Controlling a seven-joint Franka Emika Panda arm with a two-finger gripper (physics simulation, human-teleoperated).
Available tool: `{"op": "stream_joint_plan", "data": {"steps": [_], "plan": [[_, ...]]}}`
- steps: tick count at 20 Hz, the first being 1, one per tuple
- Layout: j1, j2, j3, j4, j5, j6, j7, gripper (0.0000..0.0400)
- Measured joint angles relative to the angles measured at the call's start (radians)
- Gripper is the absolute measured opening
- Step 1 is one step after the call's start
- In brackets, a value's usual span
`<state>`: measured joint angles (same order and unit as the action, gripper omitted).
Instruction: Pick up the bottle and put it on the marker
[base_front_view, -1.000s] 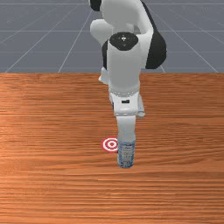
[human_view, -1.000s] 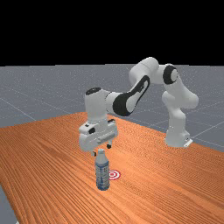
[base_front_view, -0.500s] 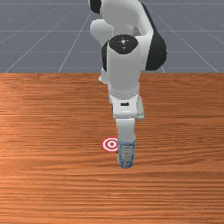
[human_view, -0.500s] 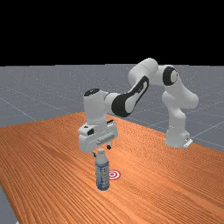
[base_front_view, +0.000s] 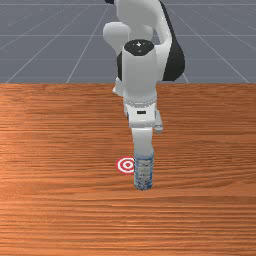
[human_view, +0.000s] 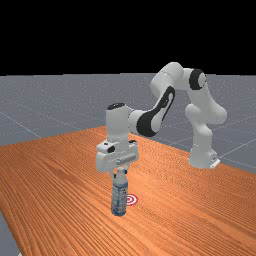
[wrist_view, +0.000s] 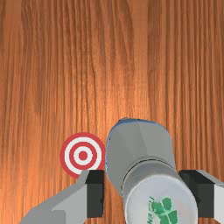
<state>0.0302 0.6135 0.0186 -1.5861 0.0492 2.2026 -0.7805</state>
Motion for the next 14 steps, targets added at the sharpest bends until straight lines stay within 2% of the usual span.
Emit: {"op": "stream_joint_plan", "data": {"steps": [1, 2, 4, 5, 6, 8, 10, 14], "plan": [[0.001, 0.037, -0.002, 0.107, 0.001, -0.182, 0.016, 0.0211], [0.001, 0.036, -0.002, 0.107, 0.001, -0.182, 0.017, 0.0190], [-0.001, 0.046, -0.001, 0.134, -0.001, -0.214, 0.008, 0.0182], [-0.002, 0.034, -0.001, 0.111, -0.001, -0.187, 0.007, 0.0185], [-0.001, 0.166, -0.001, 0.340, -0.003, -0.300, 0.011, 0.0182], [-0.002, 0.159, -0.002, 0.329, -0.004, -0.285, 0.011, 0.0179], [0.000, 0.151, -0.022, 0.315, 0.030, -0.275, 0.136, 0.0179], [-0.043, 0.152, -0.033, 0.317, 0.035, -0.282, 0.096, 0.0179]]}}
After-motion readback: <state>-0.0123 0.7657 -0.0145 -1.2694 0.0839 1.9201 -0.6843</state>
